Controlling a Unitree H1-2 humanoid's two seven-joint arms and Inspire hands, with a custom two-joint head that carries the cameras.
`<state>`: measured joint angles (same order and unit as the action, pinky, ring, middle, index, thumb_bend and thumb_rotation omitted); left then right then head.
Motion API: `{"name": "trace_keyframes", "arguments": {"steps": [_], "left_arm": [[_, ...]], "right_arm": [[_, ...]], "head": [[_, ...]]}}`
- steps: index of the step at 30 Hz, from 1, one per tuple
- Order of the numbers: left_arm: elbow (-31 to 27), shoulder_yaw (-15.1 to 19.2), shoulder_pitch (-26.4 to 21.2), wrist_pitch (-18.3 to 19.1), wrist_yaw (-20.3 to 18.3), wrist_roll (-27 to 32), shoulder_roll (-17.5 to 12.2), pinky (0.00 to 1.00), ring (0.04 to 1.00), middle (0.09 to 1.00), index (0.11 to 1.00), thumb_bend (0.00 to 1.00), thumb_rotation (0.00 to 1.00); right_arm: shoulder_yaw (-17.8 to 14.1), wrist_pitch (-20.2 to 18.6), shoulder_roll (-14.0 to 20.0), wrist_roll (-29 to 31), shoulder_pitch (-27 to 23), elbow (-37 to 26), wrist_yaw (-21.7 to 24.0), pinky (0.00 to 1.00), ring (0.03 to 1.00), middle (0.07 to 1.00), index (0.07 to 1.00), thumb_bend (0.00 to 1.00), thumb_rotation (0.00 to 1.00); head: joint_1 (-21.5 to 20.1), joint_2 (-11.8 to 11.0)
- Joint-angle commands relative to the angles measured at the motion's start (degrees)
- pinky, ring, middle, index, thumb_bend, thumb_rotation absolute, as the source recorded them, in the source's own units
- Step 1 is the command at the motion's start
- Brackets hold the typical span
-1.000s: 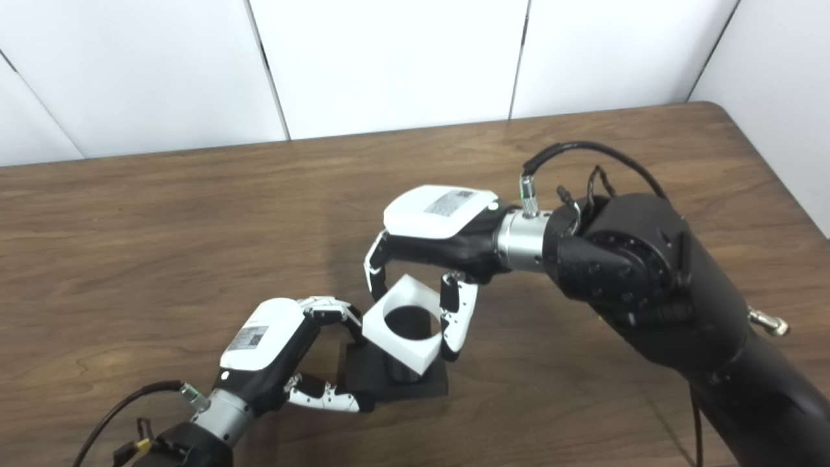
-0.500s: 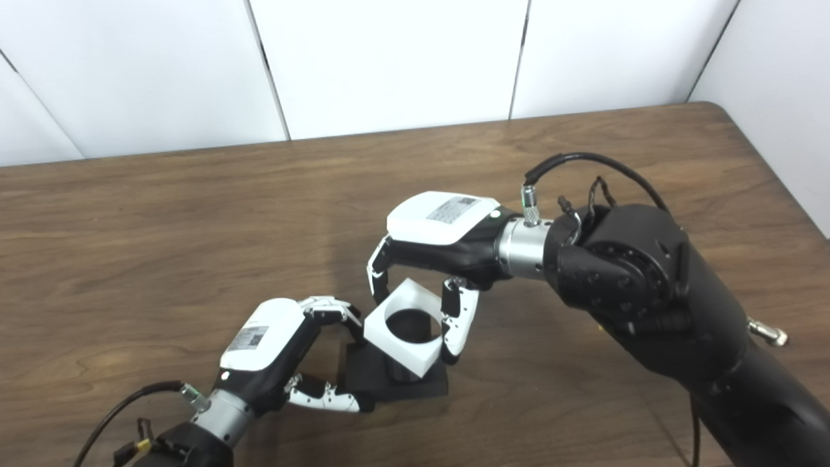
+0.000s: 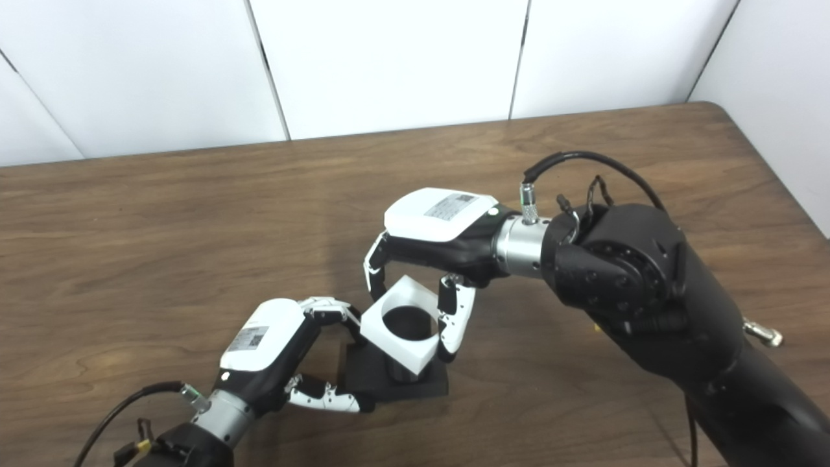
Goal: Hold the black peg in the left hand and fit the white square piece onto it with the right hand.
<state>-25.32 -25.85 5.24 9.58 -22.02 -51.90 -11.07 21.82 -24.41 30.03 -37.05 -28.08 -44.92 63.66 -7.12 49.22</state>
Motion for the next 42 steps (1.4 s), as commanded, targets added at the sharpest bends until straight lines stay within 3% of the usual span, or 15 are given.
{"name": "trace_keyframes", "arguments": {"steps": [1, 16, 42], "left_arm": [[0.88, -0.7, 0.87, 1.34, -3.31, -1.78, -1.18, 0.83, 0.827, 0.764, 0.49, 0.51, 0.05], [0.47, -1.04, 0.76, 1.6, -3.7, -2.14, -1.01, 0.83, 0.825, 0.763, 0.49, 0.51, 0.05], [0.04, -1.14, 0.72, 2.24, -4.17, -1.81, -0.81, 0.83, 0.828, 0.764, 0.49, 0.51, 0.05]], "right_arm": [[-0.65, 1.45, -0.04, -0.59, -0.87, -0.35, -2.02, 0.76, 0.826, 0.725, 0.483, 0.52, 0.13], [1.29, 4.88, -2.07, -3.79, 2.53, 0.97, -3.83, 0.78, 0.824, 0.713, 0.483, 0.52, 0.13], [-0.82, 6.95, -2.42, -4.0, 4.2, 4.23, -5.19, 0.76, 0.821, 0.715, 0.483, 0.52, 0.13]], "head": [[-0.06, 0.05], [0.18, 0.27], [0.22, 0.75]]}}
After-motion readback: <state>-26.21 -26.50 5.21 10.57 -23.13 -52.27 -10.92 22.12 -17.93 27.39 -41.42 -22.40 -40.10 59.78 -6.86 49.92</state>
